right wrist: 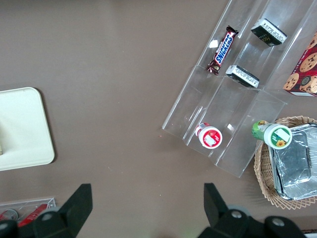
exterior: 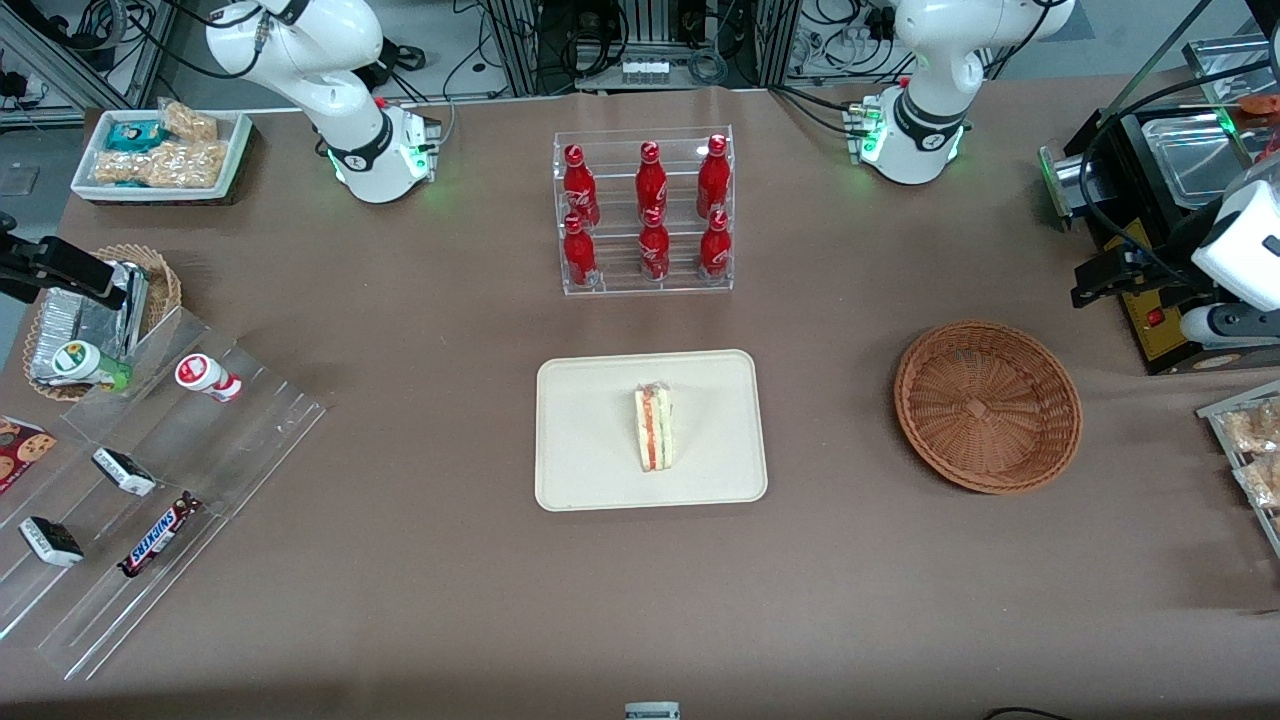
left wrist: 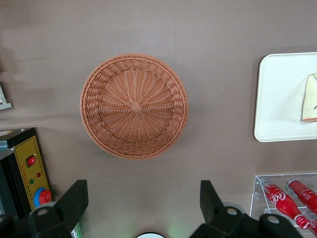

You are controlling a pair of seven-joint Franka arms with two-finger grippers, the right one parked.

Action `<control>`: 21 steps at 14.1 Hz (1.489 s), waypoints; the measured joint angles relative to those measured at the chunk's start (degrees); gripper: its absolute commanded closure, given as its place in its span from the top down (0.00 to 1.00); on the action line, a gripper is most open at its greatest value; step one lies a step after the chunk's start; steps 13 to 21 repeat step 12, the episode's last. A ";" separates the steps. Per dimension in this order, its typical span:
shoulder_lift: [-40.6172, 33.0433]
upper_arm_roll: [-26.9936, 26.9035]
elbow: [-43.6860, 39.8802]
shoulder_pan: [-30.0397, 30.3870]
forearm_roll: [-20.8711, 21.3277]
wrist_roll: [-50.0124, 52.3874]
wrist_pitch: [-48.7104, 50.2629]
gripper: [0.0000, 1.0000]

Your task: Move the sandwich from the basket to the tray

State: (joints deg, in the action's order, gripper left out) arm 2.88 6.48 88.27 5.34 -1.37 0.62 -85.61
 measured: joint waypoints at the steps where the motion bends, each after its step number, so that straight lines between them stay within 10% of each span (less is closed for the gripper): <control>1: 0.00 0.00 0.00 0.00 0.00 0.00 -0.03 1.00; 21: -0.18 0.75 -2.69 -0.04 -0.03 0.00 -0.45 1.00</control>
